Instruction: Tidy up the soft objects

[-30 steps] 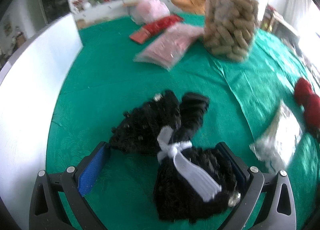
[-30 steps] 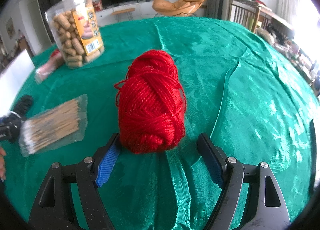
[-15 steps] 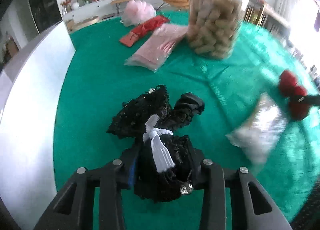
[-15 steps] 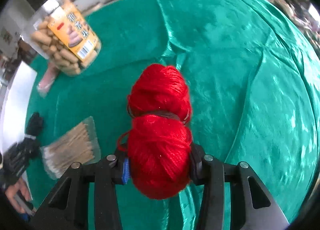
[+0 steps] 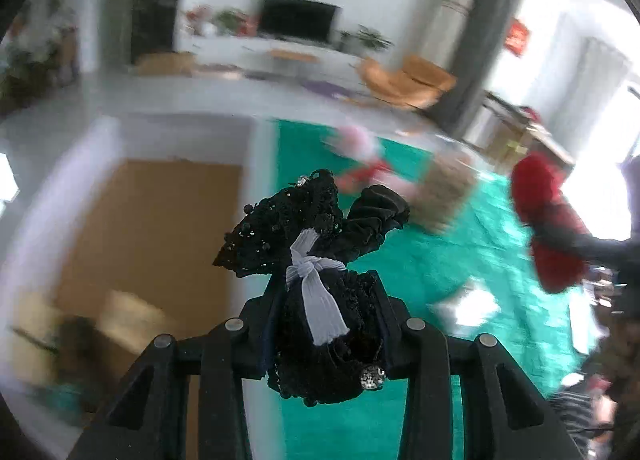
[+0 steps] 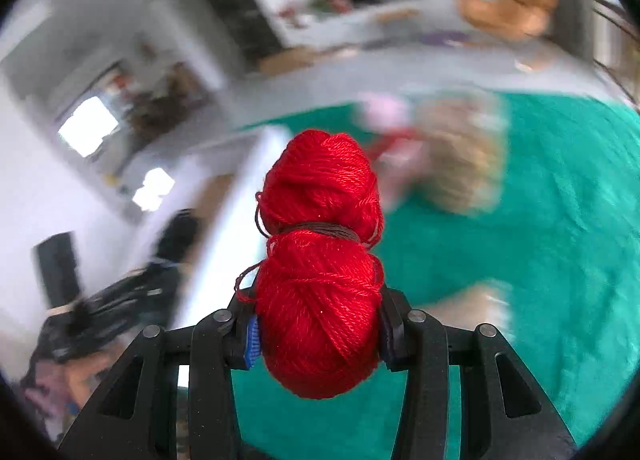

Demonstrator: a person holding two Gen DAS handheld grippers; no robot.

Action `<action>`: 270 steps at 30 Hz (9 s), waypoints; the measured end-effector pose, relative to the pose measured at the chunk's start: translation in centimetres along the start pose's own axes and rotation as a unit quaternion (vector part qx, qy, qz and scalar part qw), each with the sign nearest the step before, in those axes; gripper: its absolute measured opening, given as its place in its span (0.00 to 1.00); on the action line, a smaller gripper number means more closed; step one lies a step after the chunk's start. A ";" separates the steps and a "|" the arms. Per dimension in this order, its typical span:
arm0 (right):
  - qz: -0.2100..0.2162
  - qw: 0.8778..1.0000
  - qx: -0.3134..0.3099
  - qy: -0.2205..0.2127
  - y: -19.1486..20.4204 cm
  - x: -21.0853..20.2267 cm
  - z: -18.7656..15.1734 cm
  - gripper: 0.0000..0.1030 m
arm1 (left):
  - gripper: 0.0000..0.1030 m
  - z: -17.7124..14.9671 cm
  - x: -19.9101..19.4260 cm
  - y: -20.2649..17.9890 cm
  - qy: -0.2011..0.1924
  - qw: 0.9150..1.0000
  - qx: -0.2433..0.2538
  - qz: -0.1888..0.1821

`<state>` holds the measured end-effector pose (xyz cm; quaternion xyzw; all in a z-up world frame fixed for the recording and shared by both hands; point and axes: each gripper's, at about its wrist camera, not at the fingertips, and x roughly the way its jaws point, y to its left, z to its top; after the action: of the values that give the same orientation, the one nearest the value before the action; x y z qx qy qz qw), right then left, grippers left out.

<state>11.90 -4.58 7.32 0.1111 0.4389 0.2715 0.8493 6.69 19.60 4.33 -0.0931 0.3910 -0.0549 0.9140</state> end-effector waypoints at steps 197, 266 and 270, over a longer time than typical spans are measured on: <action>-0.313 0.947 0.044 -0.057 -20.5 -3.1 -11.3 0.67 | 1.00 -5.5 19.9 -6.6 0.072 0.992 0.063 0.089; 0.145 0.983 -0.091 0.069 14.6 6.1 3.8 0.28 | 0.18 0.3 -4.3 11.3 -0.009 0.980 -0.041 0.194; 0.174 0.976 -0.089 0.093 18.6 11.0 3.1 0.77 | 0.19 -1.8 -3.3 15.1 0.027 0.966 -0.078 0.245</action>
<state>12.73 17.06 9.54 0.0835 0.4638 0.4620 0.7513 3.51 34.69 2.26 -0.0642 0.4292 0.1985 0.8788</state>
